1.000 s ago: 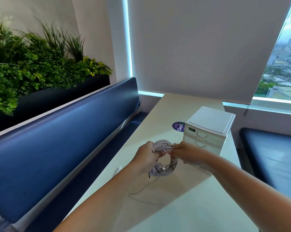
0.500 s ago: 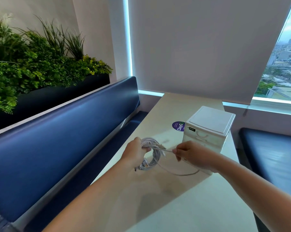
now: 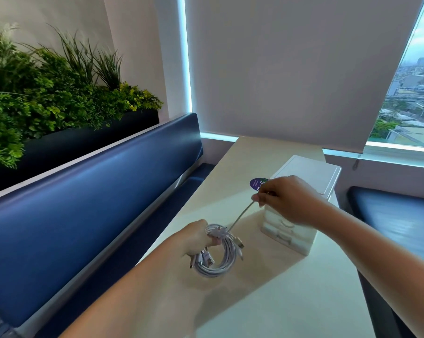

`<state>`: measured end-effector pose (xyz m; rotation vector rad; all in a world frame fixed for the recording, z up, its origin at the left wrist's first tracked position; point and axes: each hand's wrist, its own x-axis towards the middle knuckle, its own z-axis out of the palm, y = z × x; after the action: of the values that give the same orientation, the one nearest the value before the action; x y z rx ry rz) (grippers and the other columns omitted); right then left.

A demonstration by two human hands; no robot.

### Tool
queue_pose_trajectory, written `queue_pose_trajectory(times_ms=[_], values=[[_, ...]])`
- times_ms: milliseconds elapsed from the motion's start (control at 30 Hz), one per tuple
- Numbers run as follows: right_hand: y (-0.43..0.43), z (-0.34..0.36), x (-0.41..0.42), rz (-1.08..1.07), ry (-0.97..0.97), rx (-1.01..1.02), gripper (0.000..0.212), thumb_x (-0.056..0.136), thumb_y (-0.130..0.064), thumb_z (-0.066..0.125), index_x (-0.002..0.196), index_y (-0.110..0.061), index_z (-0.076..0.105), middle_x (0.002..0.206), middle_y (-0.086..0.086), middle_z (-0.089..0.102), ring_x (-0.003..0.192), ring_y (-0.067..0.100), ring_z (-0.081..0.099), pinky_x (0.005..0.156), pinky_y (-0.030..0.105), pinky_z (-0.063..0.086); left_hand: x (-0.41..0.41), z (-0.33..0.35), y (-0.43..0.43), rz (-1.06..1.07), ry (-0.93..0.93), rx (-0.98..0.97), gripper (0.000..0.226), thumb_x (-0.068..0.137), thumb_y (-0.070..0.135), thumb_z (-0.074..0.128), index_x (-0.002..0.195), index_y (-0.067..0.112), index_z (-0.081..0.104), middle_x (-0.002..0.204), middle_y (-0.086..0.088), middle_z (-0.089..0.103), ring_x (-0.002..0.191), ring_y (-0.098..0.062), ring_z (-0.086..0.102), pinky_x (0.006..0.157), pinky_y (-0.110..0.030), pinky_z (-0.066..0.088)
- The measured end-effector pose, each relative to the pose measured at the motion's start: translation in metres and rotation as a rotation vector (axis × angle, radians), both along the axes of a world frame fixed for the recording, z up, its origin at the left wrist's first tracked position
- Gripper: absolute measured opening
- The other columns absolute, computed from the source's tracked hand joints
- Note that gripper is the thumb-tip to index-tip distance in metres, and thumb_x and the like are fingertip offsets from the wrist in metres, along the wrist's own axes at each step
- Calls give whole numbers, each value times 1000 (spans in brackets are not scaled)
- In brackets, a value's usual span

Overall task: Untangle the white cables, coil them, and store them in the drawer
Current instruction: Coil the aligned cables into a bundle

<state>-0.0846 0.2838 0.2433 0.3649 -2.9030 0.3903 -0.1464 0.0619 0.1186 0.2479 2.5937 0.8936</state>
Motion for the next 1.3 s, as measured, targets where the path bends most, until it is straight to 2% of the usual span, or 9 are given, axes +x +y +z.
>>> queue_pose_trajectory(times_ms=[467,600,667,733,800,933,1033,1100,1300], values=[[36,-18,-22,-103,-14,-421,27,92,-35,56,74,-20,70,46,-18,53,45,4,42,46,15,29,15,40,-19,-203,-191,419,34,77,40,80,85,17,57,67,1,50,58,-12,45,56,-25,42],[43,-32,-23,-66,-83,-612,18,90,-30,62,74,-32,72,56,-18,57,55,3,45,59,21,33,18,55,-28,-214,-346,540,35,77,38,80,96,16,61,64,2,50,55,-10,45,57,-28,51],[43,-38,-23,-14,-116,-755,16,91,-22,62,85,-31,74,58,-19,60,55,0,51,58,16,34,18,57,-28,-243,-383,620,28,74,42,80,84,22,64,62,3,49,55,-9,45,57,-28,52],[43,-42,-22,41,-177,-899,17,91,-19,60,92,-26,76,52,-7,38,47,15,28,49,25,19,18,56,-27,-247,-401,765,31,64,48,85,70,26,65,61,4,48,54,-8,43,53,-24,50],[42,-49,-21,67,-217,-990,18,92,-17,58,95,-22,76,58,1,24,54,20,14,52,31,12,14,54,-24,-194,-408,920,44,53,49,92,69,21,62,63,2,45,54,-9,40,50,-19,45],[24,-68,-17,64,-204,-1124,24,94,-8,52,95,-20,73,54,-4,26,46,9,19,44,19,15,13,60,-12,-49,-393,1167,53,51,43,94,76,17,55,61,3,41,47,-7,41,45,-18,43],[3,-77,-9,68,-117,-1122,28,95,1,48,105,-15,68,43,-14,45,39,0,42,42,8,31,17,68,1,149,-333,1256,43,69,44,83,79,17,51,59,4,42,47,-7,42,43,-19,47],[-10,-85,-5,33,-46,-1054,26,94,3,49,109,-12,65,56,-25,62,58,-12,57,59,4,41,17,70,10,245,-251,1273,36,69,40,75,85,16,54,60,4,42,48,-9,40,49,-22,50],[-32,-88,9,56,-279,-1279,29,88,-38,45,70,-16,50,56,-4,28,48,8,21,47,21,20,14,60,33,508,-48,1270,64,62,52,76,109,10,62,69,-2,45,57,-15,48,62,-33,57]])
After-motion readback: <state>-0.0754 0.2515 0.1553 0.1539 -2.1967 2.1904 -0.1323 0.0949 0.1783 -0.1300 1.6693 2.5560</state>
